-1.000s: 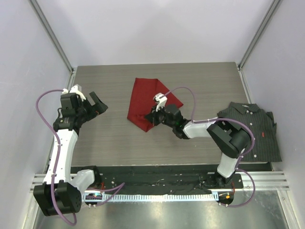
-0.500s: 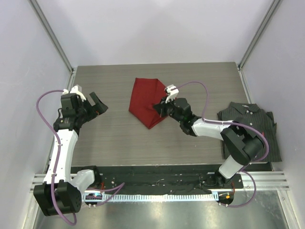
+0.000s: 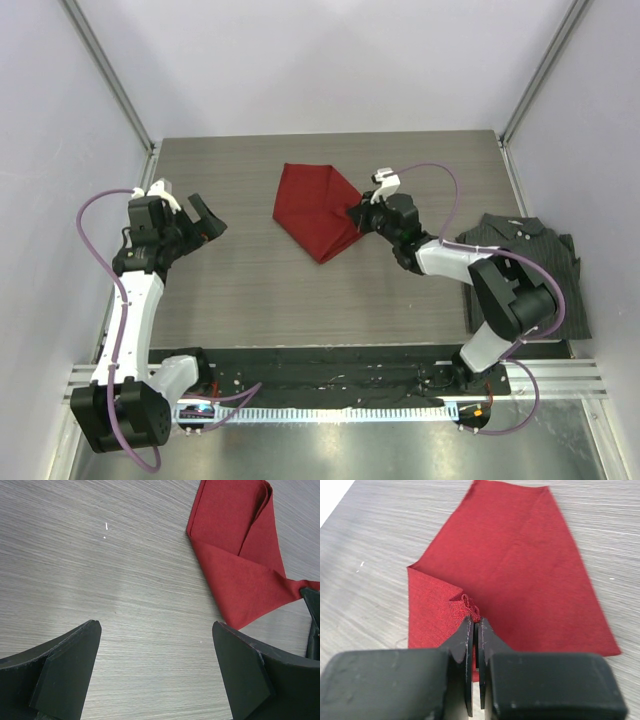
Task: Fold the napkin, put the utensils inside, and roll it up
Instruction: Fold the napkin
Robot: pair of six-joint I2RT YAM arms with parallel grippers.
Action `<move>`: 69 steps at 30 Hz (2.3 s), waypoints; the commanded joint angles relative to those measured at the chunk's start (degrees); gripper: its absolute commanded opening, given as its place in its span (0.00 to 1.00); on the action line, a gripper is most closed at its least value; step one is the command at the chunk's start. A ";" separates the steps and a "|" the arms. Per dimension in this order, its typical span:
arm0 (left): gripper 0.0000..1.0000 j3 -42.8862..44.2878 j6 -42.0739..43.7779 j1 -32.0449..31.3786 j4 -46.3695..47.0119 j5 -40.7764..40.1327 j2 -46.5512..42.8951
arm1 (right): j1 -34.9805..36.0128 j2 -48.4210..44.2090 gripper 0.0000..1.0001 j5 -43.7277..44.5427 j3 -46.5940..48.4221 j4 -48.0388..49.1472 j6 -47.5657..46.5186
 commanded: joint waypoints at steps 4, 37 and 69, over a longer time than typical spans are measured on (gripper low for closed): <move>1.00 -0.03 0.10 0.35 2.50 1.20 -0.26 | -3.46 3.90 0.01 -1.35 1.30 4.82 -0.45; 1.00 -0.46 -0.34 0.35 2.94 2.70 0.36 | -8.12 1.54 0.69 3.13 1.29 -2.36 -4.57; 1.00 -0.82 -1.13 0.35 3.47 3.93 0.97 | -11.28 13.49 0.45 -11.72 15.37 -20.48 -5.64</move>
